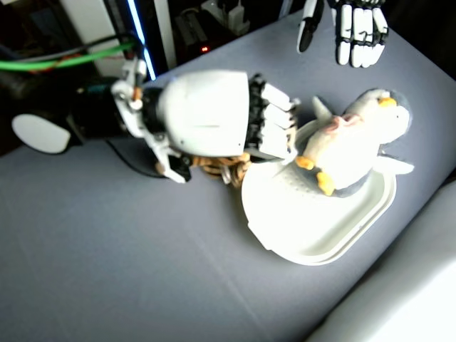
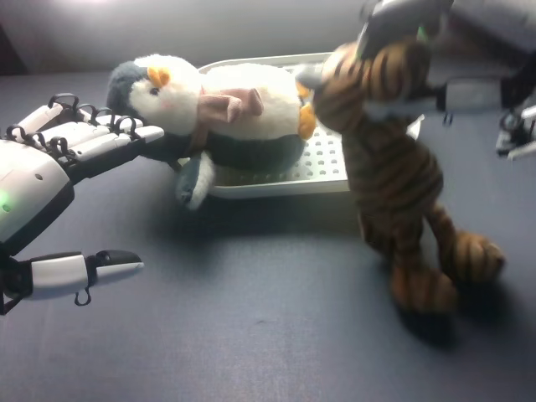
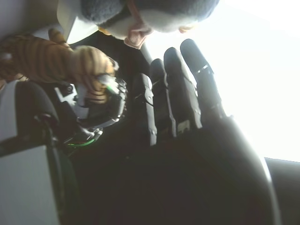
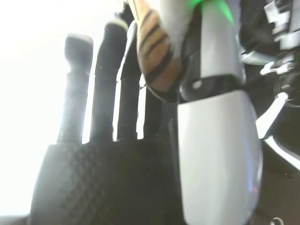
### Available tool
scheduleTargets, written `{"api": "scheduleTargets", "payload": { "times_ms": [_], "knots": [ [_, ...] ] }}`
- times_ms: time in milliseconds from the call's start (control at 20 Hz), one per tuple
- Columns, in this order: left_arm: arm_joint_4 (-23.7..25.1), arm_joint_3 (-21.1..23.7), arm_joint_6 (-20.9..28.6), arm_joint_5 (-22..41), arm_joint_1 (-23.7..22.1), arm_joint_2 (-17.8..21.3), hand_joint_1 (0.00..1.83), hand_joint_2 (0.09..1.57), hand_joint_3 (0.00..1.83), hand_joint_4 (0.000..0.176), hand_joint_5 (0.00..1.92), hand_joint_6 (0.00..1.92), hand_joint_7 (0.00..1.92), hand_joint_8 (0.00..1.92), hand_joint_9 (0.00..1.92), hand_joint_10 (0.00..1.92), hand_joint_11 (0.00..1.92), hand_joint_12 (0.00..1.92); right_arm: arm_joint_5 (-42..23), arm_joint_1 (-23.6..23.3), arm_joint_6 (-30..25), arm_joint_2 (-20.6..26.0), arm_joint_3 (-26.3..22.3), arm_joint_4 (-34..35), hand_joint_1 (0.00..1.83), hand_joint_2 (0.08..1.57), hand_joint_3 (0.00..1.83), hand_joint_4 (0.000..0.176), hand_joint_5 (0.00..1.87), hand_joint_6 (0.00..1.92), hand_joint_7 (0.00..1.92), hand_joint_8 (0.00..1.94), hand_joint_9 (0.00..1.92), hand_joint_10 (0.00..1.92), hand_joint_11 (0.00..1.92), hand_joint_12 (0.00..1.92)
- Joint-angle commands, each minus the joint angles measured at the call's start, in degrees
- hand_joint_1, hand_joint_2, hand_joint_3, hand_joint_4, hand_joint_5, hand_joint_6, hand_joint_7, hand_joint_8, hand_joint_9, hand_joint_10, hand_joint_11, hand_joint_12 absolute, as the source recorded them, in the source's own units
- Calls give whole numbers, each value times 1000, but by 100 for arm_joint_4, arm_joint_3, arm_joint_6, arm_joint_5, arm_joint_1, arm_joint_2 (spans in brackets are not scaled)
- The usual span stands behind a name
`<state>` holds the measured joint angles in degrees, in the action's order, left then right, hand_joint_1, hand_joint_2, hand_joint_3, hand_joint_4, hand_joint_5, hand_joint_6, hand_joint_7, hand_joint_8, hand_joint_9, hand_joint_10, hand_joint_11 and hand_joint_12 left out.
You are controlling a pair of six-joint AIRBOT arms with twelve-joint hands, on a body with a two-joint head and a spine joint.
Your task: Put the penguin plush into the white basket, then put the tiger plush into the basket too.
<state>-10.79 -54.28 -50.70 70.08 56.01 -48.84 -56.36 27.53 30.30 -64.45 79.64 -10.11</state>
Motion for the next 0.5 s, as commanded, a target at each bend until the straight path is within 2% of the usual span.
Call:
{"api": "scheduleTargets", "payload": {
  "times_ms": [0, 50, 100, 150, 200, 250, 300, 350, 400, 450],
  "knots": [
    [11, -21, 25, 709, -11, -5, 877, 963, 1, 25, 348, 1, 328, 0, 301, 0, 0, 876, -613, -140, -22, 40, 77, 203, 1233, 1078, 0, 39, 1026, 929, 1082, 845, 978, 1116, 819, 1574],
    [12, -23, 25, 700, -11, -7, 881, 958, 0, 27, 350, 1, 329, 0, 301, 0, 0, 891, -516, -275, -22, 38, 179, 218, 1257, 1064, 0, 0, 1046, 792, 1136, 872, 1055, 1223, 924, 1660],
    [12, -28, 26, 688, -12, -11, 884, 960, 0, 25, 349, 0, 327, 0, 300, 0, 2, 897, -321, -467, -21, 12, 313, 225, 1204, 1051, 0, 0, 1103, 761, 1096, 958, 1079, 1425, 975, 1760],
    [12, -32, 30, 681, -12, -17, 879, 960, 0, 22, 350, 1, 332, 2, 307, 3, 13, 903, -195, -584, -20, -21, 399, 225, 1195, 1043, 0, 0, 1126, 732, 1078, 1074, 1106, 1515, 1026, 1793],
    [14, -42, 45, 671, -12, -28, 878, 962, 1, 16, 339, 0, 323, 0, 298, 0, 4, 900, 56, -796, -20, -76, 571, 224, 1196, 1037, 0, 0, 1140, 712, 1045, 1518, 1159, 1840, 1164, 1895],
    [24, -56, 64, 651, -15, -44, 871, 967, 2, 17, 330, 0, 312, 0, 291, 0, 0, 882, 255, -945, -20, -132, 705, 223, 1198, 1029, 0, 0, 1160, 681, 1065, 1554, 1209, 1871, 1233, 1916],
    [43, -75, 78, 625, -35, -62, 874, 969, 2, 12, 327, 0, 309, 0, 290, 0, 0, 878, 401, -1048, -20, -174, 794, 220, 1200, 1025, 0, 0, 1173, 656, 1080, 1734, 1290, 1911, 1333, 1920],
    [67, -101, 85, 583, -77, -92, 867, 966, 1, 13, 332, 2, 314, 2, 292, 1, 8, 881, 553, -1151, -20, -208, 878, 217, 1200, 1029, 1, 0, 1161, 676, 1069, 1638, 1253, 1870, 1285, 1921],
    [86, -121, 98, 554, -103, -112, 854, 971, 3, 12, 329, 0, 308, 0, 286, 0, 3, 878, 636, -1219, -20, -240, 929, 209, 1197, 1035, 1, 0, 1144, 702, 1035, 1644, 1208, 1899, 1252, 1921],
    [111, -143, 118, 533, -124, -131, 837, 970, 2, 27, 329, 0, 309, 1, 285, 0, 2, 881, 751, -1297, -19, -301, 1014, 201, 1199, 1030, 0, 0, 1162, 668, 1030, 1754, 1223, 1917, 1278, 1921]
  ]
}}
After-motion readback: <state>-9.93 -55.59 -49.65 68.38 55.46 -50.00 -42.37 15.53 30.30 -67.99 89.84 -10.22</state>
